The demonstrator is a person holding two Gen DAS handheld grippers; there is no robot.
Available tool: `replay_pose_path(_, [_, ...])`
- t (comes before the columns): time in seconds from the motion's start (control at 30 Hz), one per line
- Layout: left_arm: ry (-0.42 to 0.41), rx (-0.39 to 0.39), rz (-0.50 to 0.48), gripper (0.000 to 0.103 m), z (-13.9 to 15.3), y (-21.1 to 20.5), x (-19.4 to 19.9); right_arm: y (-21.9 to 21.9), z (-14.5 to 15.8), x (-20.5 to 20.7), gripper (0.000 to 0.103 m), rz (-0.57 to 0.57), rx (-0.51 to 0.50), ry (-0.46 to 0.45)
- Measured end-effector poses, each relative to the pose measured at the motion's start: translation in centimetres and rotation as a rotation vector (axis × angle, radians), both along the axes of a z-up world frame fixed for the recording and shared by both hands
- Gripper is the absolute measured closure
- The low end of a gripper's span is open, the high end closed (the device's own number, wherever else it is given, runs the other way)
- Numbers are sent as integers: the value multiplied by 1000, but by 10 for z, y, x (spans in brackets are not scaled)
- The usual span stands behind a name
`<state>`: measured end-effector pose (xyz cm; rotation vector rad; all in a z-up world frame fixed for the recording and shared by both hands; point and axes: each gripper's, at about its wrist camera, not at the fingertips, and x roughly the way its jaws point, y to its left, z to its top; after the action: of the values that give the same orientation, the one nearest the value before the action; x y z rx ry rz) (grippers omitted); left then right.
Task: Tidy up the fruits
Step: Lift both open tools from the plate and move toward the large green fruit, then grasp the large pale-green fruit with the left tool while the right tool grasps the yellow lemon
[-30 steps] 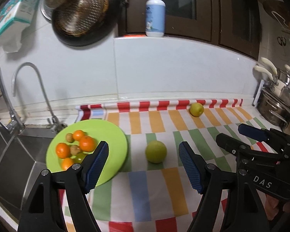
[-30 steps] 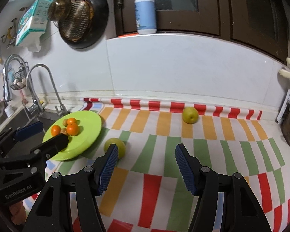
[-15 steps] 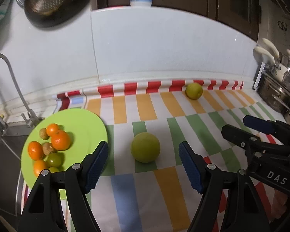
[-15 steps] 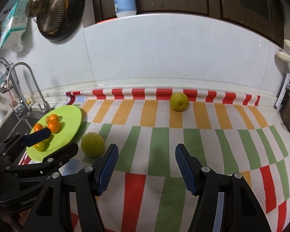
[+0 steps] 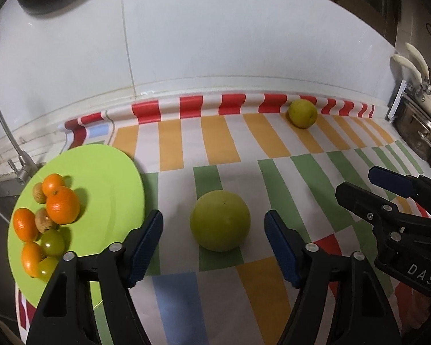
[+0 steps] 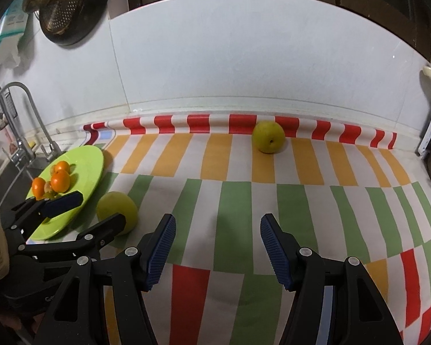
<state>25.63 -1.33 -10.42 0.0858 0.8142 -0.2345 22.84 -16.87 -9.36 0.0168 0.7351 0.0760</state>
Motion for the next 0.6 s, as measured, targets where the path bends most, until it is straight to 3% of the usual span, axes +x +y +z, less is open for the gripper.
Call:
replay_pose_path(0.2, [32,-9,-11,50,-9,-3,10,-2,-8,9,41,3,2,20])
replay_pose_path(0.6, [40,-2,-12,54,-13,-7,15,-7,-13,17,41,13,13,30])
